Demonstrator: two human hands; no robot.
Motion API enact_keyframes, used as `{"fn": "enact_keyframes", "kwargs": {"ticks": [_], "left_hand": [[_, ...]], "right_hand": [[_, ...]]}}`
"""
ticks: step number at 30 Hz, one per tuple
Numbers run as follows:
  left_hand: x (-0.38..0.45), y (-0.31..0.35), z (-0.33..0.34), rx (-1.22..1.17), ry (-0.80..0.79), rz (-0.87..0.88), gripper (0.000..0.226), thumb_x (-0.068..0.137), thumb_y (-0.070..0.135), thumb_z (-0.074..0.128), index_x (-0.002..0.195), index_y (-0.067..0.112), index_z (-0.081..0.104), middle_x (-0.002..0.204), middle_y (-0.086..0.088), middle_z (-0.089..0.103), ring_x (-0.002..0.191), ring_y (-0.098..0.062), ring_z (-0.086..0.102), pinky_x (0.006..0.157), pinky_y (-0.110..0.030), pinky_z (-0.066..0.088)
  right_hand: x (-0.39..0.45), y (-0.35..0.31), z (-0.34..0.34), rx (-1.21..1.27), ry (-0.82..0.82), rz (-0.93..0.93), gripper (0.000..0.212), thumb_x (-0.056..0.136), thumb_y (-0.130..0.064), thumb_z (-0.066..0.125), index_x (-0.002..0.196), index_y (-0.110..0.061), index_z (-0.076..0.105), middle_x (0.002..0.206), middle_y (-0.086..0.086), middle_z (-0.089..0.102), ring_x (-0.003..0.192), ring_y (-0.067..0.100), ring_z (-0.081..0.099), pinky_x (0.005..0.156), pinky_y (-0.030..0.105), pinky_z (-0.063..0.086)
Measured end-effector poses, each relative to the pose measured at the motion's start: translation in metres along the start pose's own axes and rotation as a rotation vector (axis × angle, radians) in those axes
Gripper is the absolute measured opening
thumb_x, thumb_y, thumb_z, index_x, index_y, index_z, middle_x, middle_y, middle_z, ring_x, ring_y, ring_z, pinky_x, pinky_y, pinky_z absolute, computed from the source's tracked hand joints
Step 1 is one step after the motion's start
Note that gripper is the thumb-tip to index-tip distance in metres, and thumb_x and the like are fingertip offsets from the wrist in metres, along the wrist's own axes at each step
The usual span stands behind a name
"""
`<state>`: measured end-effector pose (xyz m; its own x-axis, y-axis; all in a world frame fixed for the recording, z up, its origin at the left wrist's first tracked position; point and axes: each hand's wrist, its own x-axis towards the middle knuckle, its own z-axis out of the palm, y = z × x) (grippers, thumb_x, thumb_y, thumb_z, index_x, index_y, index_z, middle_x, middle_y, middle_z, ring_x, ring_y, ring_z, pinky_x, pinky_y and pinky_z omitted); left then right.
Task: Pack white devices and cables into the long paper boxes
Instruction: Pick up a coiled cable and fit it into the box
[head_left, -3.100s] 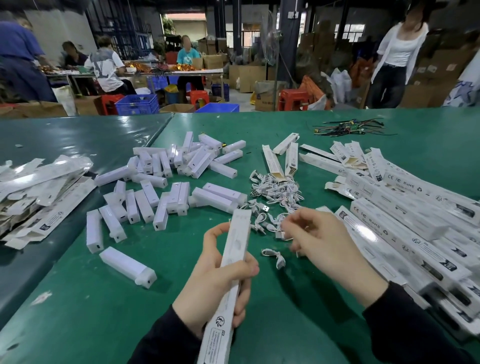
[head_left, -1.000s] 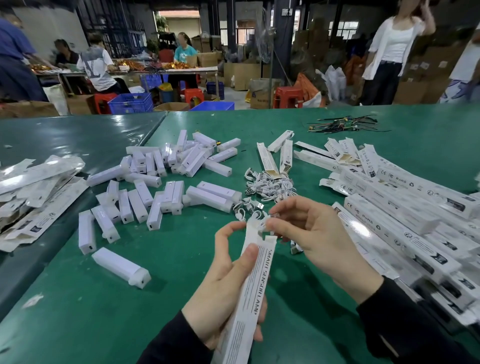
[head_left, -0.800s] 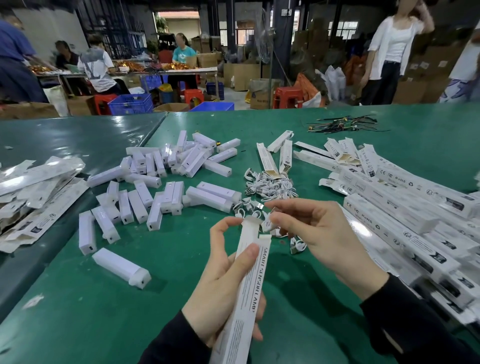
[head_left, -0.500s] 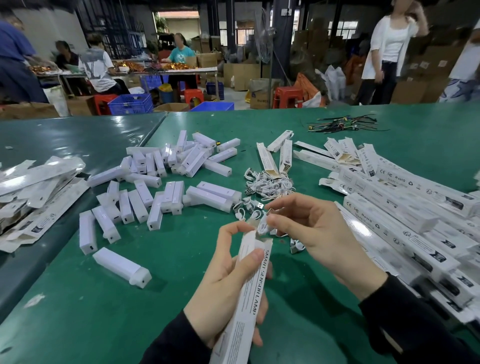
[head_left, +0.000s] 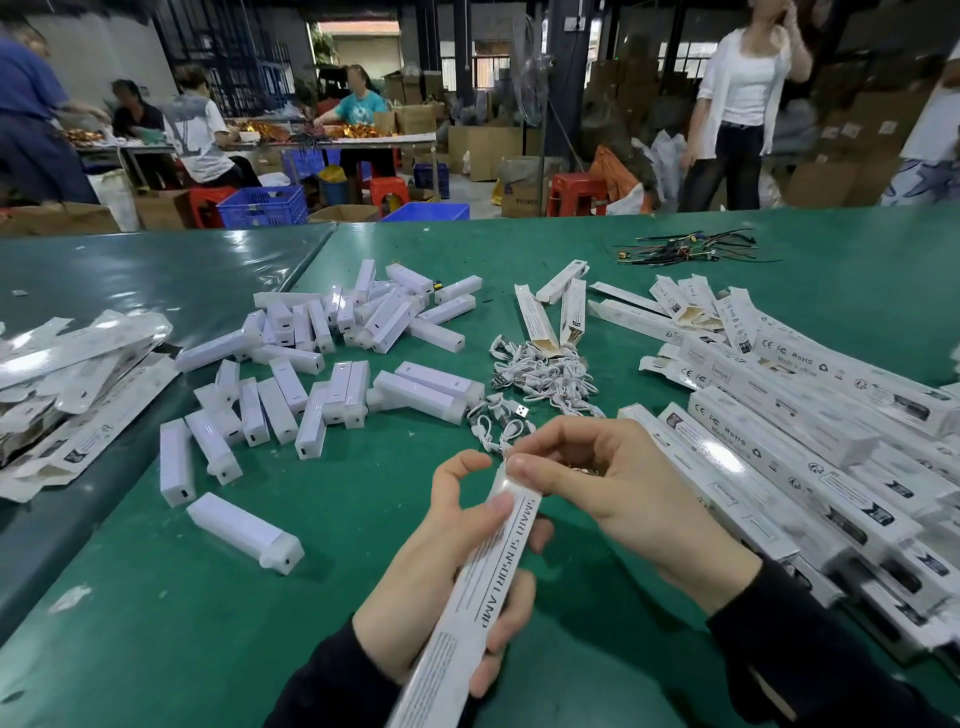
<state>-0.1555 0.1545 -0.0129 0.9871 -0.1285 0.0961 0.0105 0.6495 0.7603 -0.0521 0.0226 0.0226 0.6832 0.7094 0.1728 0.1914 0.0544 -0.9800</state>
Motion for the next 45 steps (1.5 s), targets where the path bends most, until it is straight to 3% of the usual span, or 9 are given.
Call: {"fn": "enact_keyframes", "kwargs": {"ticks": [8,12,15,19,29,32,37,41,45], "left_hand": [[-0.004,0.005,0.005,-0.023,0.052,-0.006,0.052,0.075,0.009,0.074,0.105,0.031,0.039,0.085,-0.018,0.059,0.029,-0.022,0.046,0.028,-0.03,0.046],[-0.003,0.007,0.009,0.119,0.224,-0.019,0.055,0.072,0.013,0.072,0.113,0.023,0.036,0.072,-0.025,0.061,0.027,-0.026,0.046,0.026,-0.024,0.041],[-0.004,0.007,0.009,0.16,0.341,0.056,0.043,0.085,0.013,0.065,0.119,0.016,0.04,0.09,-0.024,0.068,0.041,-0.03,0.056,0.028,-0.025,0.043],[-0.002,0.005,0.011,0.15,0.42,0.108,0.044,0.079,0.018,0.055,0.121,0.008,0.045,0.086,-0.012,0.07,0.049,-0.03,0.059,0.03,-0.027,0.045],[-0.001,-0.006,0.013,0.219,0.435,0.09,0.038,0.082,0.035,0.052,0.115,0.015,0.046,0.096,-0.02,0.07,0.058,-0.033,0.061,0.038,-0.034,0.05],[-0.001,-0.007,0.01,0.245,0.428,0.071,0.04,0.081,0.037,0.053,0.113,0.016,0.044,0.092,-0.019,0.069,0.059,-0.035,0.062,0.037,-0.033,0.049],[-0.001,-0.01,0.009,0.273,0.435,0.114,0.035,0.082,0.033,0.054,0.11,0.013,0.047,0.084,-0.021,0.066,0.059,-0.035,0.062,0.043,-0.039,0.053],[0.0,-0.01,0.006,0.349,0.45,0.137,0.03,0.079,0.029,0.06,0.106,0.017,0.057,0.102,-0.024,0.062,0.076,-0.03,0.068,0.059,-0.048,0.058],[-0.003,-0.006,0.003,0.395,0.317,0.029,0.033,0.082,0.018,0.074,0.1,0.04,0.057,0.091,-0.015,0.067,0.063,-0.037,0.065,0.057,-0.053,0.058]], "right_hand": [[-0.003,0.002,0.011,-0.009,-0.062,0.03,0.034,0.082,-0.039,0.063,0.065,-0.012,0.074,0.077,0.003,0.064,0.057,0.01,0.058,0.072,0.024,0.045],[-0.002,0.002,0.01,0.001,-0.067,0.062,0.019,0.087,-0.024,0.067,0.082,-0.006,0.071,0.078,0.003,0.064,0.057,0.01,0.057,0.064,0.022,0.046],[0.0,0.003,0.006,0.06,0.018,0.095,0.01,0.083,-0.007,0.072,0.092,-0.009,0.07,0.082,0.001,0.069,0.063,0.007,0.061,0.061,0.017,0.048],[-0.002,0.006,0.009,0.009,-0.014,0.117,0.014,0.082,-0.017,0.075,0.097,-0.019,0.074,0.092,0.004,0.074,0.083,0.011,0.069,0.067,0.019,0.052],[-0.004,0.011,0.02,0.076,-0.009,0.175,0.007,0.084,-0.018,0.075,0.089,-0.023,0.073,0.084,0.002,0.071,0.073,0.014,0.065,0.059,0.028,0.054],[-0.003,0.014,0.019,0.118,0.003,0.192,0.01,0.084,-0.01,0.074,0.087,-0.019,0.074,0.086,0.005,0.071,0.075,0.016,0.069,0.069,0.027,0.057],[-0.005,0.013,0.021,0.168,0.048,0.195,0.011,0.083,-0.002,0.071,0.087,-0.011,0.077,0.087,0.003,0.076,0.07,0.018,0.07,0.067,0.041,0.055],[-0.003,0.012,0.016,0.147,0.069,0.175,0.013,0.082,-0.001,0.071,0.086,-0.012,0.078,0.094,0.005,0.077,0.078,0.02,0.072,0.071,0.033,0.06],[-0.001,0.01,0.01,0.18,0.099,0.148,0.018,0.082,0.005,0.069,0.081,-0.012,0.076,0.095,0.0,0.077,0.077,0.016,0.073,0.068,0.027,0.058]]}}
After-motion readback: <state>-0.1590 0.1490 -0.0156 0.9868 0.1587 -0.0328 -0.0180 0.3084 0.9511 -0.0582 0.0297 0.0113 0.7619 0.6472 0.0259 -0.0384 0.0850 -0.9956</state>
